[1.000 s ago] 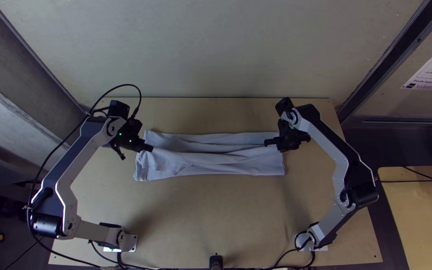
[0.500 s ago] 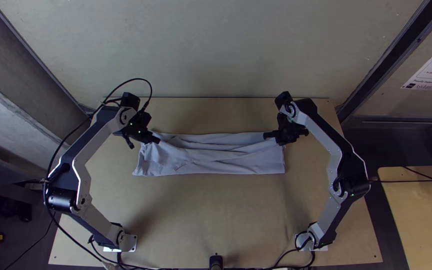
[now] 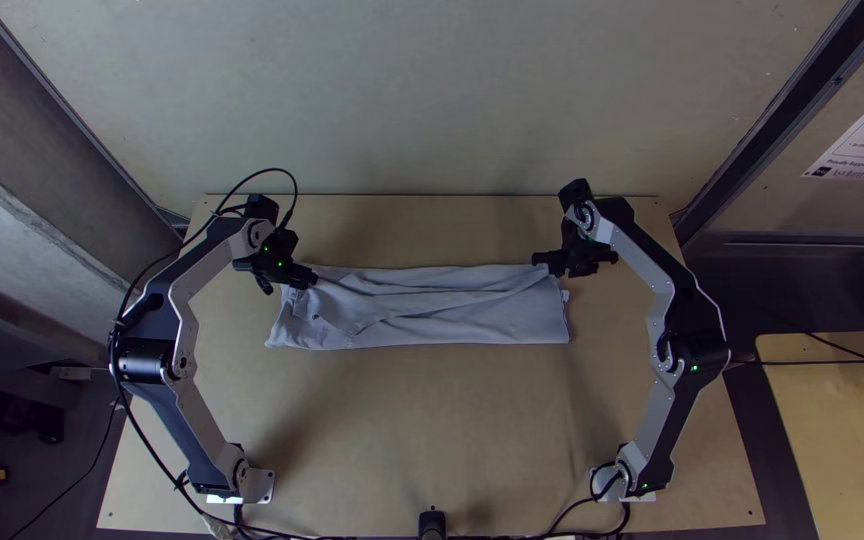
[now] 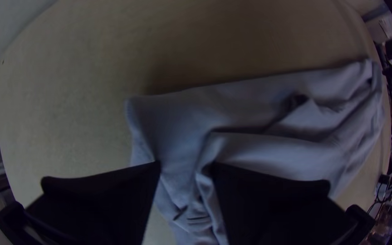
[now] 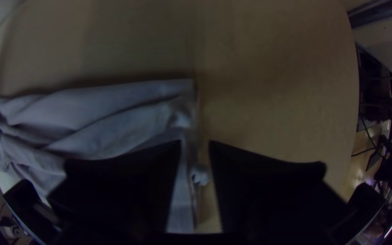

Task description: Fold the t-shirt

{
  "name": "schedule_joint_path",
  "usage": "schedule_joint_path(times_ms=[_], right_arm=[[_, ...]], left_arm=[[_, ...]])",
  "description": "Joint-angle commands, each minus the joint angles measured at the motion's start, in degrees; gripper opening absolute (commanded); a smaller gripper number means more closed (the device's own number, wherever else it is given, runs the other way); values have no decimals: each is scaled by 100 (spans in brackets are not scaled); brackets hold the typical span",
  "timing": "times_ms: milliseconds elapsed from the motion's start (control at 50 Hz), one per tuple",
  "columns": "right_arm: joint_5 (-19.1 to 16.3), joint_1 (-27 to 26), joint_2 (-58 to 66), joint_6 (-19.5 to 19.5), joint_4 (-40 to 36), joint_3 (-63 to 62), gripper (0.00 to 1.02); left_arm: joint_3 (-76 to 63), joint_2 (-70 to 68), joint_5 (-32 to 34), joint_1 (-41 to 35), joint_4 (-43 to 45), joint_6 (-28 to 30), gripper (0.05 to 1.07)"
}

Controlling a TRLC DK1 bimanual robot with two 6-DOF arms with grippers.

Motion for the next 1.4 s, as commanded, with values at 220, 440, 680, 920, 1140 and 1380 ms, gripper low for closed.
schedule_joint_path(times_ms=[220,440,680,920,1140,1380], right_arm=[[971,-366,-819,7,1076,-534,99],[1006,-603,-1663,244,1138,-403,99],[962,-744,-2287,420,901,-455,99],[944,-665,-2928,543,663,-781,99],[900,-691,-3350,604,549,-860,99],[900,-674,-3491,622,532,-983,99]], left_arm=[[-48,-287,157,448,331,-879,103],[-294,-1165,1010,1011,164,-1117,103],[-470,-1464,2864,1934,-750,-1064,103],[-1164,-1297,3708,2461,-873,-502,103],[-1270,-787,4042,2663,-864,-159,103],[-1305,-216,4420,2751,-908,61,103]])
